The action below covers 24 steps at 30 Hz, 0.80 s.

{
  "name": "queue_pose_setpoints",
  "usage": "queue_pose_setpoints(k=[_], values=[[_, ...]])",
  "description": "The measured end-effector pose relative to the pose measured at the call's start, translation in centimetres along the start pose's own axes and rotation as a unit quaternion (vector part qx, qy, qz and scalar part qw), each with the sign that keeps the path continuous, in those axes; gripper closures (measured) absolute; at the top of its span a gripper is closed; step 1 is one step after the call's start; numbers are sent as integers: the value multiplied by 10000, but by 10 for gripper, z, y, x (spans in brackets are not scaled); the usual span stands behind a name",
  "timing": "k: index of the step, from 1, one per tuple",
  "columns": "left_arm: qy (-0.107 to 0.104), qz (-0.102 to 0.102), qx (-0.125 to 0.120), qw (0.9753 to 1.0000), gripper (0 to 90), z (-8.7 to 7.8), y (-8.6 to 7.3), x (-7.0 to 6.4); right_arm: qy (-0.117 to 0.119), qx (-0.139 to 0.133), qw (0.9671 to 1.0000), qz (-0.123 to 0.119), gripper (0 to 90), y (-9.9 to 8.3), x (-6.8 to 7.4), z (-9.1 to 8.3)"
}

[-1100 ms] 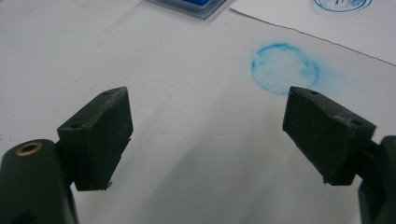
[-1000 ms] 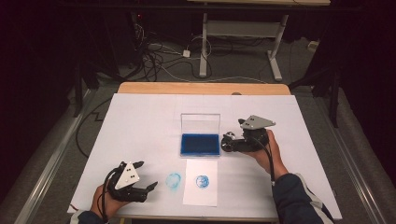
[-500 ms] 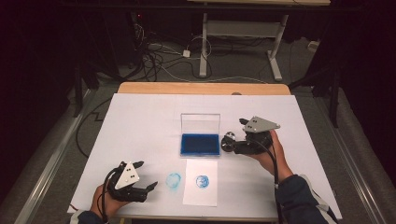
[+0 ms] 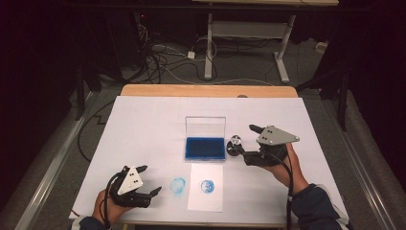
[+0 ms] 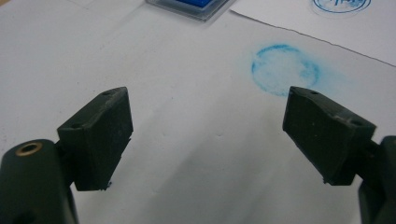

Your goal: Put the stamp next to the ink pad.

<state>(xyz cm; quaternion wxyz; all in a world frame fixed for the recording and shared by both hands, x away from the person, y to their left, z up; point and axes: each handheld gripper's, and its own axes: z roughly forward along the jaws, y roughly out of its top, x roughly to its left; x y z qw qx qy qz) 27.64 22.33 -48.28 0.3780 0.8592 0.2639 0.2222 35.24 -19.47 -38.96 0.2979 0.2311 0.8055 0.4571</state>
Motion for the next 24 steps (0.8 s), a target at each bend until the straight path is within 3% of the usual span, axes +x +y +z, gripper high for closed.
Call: queue_pose_setpoints(k=[3,11,19,24], values=[[30,-16,-30,10000,151,-1,0,0,11,-12,9999,-122,201,-1,3,-7],[17,14,15,10000,151,1,1,0,-46,-159,9997,-196,201,-10,9,-27],[22,7,18,10000,151,1,1,-1,-98,-133,9995,-274,199,-23,14,-38],[70,-53,0,10000,150,0,0,0,-193,-327,9988,-317,205,-30,16,-45]])
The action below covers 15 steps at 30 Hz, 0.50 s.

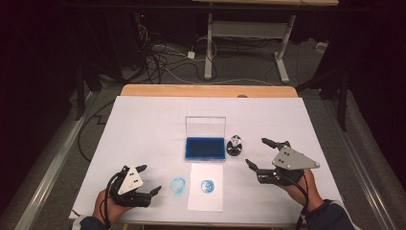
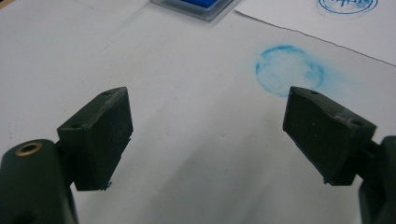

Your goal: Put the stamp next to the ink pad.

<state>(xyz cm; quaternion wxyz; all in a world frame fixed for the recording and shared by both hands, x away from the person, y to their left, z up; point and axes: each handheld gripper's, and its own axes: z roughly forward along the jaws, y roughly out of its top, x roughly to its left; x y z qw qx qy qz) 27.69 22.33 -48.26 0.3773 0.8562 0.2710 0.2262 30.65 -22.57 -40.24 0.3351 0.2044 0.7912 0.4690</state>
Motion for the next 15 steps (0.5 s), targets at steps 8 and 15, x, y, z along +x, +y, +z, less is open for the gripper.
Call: queue_pose_setpoints(k=[8,15], values=[[-19,6,6,10000,150,1,0,0,-152,21,9998,98,205,-17,-3,-12],[17,-29,4,10000,150,-1,-2,0,-262,134,9994,195,205,-32,-5,-22]])
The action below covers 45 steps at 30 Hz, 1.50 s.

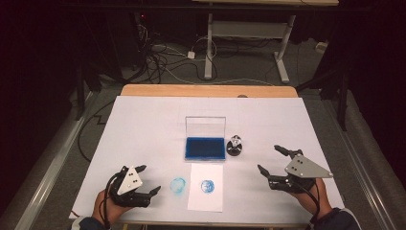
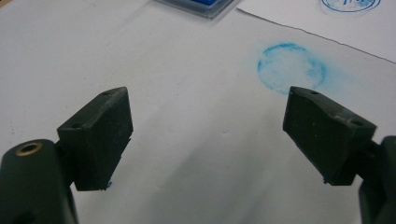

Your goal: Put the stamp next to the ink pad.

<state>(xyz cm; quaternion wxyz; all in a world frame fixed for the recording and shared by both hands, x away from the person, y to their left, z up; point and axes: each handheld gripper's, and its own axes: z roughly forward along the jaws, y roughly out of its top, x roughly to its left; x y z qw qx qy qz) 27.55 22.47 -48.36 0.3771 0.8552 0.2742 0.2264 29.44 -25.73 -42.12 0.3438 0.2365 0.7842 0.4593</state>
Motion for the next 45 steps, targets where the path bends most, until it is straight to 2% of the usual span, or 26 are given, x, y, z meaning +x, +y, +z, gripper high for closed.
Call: queue_pose_setpoints(k=[4,8,10,14,17,19,21,35,45], values=[[6,-20,16,10000,150,0,0,0,-1,-4,10000,-6,207,-7,1,-5],[6,-43,6,10000,150,2,1,2,-45,162,9998,-51,207,-17,3,-7],[1,-47,15,10000,150,4,2,1,-58,263,9995,-161,202,-23,5,-9],[-2,7,34,10000,149,4,3,1,26,347,9994,-57,203,-38,5,-13],[21,-28,8,10000,149,3,3,0,8,521,9986,-42,203,-48,6,-16],[49,-44,-1,10000,149,3,3,0,60,558,9984,97,203,-54,6,-17],[59,-61,-20,10000,149,2,4,0,97,626,9980,76,203,-58,7,-18],[15,46,-32,10000,149,1,4,-2,109,540,9984,-138,202,-53,15,-19],[11,55,-28,10000,148,2,4,-2,128,525,9984,-138,202,-52,15,-18]])
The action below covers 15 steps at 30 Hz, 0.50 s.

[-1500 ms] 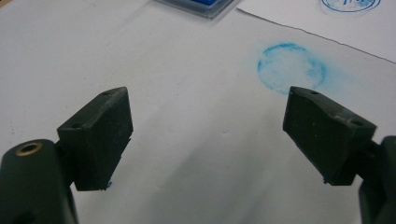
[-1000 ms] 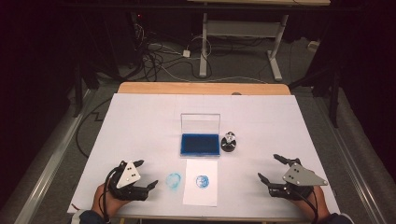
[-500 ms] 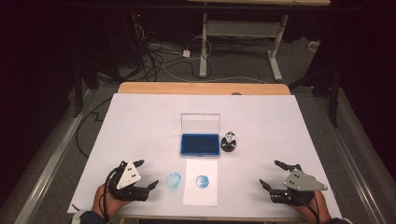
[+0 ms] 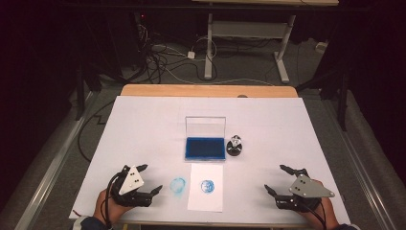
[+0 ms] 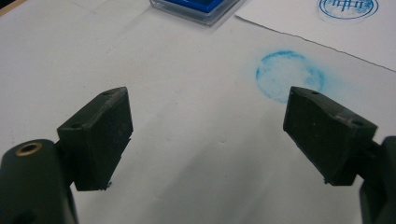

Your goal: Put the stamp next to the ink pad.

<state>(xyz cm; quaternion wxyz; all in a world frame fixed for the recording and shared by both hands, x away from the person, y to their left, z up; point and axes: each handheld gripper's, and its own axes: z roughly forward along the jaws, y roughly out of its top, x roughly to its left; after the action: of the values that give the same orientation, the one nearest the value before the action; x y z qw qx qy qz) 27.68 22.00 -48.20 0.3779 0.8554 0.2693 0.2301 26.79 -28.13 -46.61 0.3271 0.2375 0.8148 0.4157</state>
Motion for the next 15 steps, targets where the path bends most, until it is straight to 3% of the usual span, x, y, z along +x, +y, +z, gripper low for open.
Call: queue_pose_setpoints(k=[15], values=[[22,-79,23,10000,150,0,-4,9,33,11,10000,43,206,1,-5,8]])
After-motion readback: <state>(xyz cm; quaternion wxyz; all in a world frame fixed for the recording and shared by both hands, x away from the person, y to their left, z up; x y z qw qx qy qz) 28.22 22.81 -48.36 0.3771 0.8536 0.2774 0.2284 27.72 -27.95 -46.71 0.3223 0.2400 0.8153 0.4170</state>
